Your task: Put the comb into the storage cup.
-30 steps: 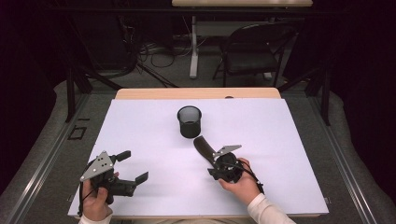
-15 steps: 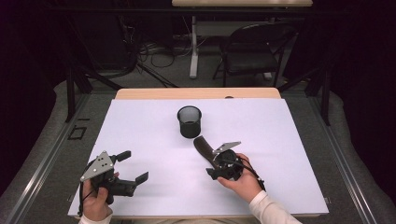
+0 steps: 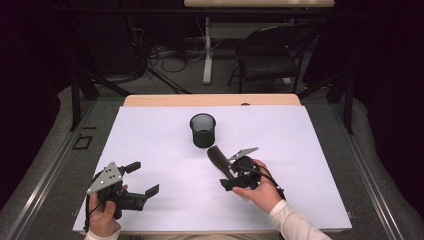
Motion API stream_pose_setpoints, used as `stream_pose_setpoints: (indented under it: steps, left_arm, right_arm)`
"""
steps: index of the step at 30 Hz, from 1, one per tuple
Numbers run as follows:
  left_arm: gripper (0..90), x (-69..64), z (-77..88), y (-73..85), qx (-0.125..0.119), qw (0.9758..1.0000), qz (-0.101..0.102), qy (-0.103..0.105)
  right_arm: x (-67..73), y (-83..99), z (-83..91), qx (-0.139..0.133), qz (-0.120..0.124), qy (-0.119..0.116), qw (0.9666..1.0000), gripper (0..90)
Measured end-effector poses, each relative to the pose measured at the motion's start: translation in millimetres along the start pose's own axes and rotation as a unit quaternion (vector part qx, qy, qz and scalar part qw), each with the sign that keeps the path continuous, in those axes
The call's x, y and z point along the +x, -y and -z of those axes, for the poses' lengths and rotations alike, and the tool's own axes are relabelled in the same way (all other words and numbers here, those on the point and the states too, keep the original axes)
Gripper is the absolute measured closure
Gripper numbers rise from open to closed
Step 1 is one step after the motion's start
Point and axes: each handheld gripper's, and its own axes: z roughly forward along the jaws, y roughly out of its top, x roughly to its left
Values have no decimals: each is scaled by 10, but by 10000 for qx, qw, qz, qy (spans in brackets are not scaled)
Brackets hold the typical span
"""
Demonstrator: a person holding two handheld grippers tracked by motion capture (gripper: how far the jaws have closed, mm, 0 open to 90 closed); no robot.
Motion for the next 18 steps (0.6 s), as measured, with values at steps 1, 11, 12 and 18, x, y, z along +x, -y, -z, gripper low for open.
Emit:
stream_pose_setpoints:
  steps: [1,11,12,18]
  left_arm:
    - [4,1,-1,0,0,10000,1,1]
    - [4,0,-5,2,23,10000,1,15]
    - [4,1,-6,2,28,10000,0,19]
    - [4,3,-9,4,35,10000,5,38]
  right_arm:
    - [-4,-7,4,14,6,10,10000,252]
    - [-47,-92,-6,324,3,63,9995,222]
    - [-55,-100,-10,348,53,64,9994,222]
    - [-86,-152,-24,599,107,122,9981,222]
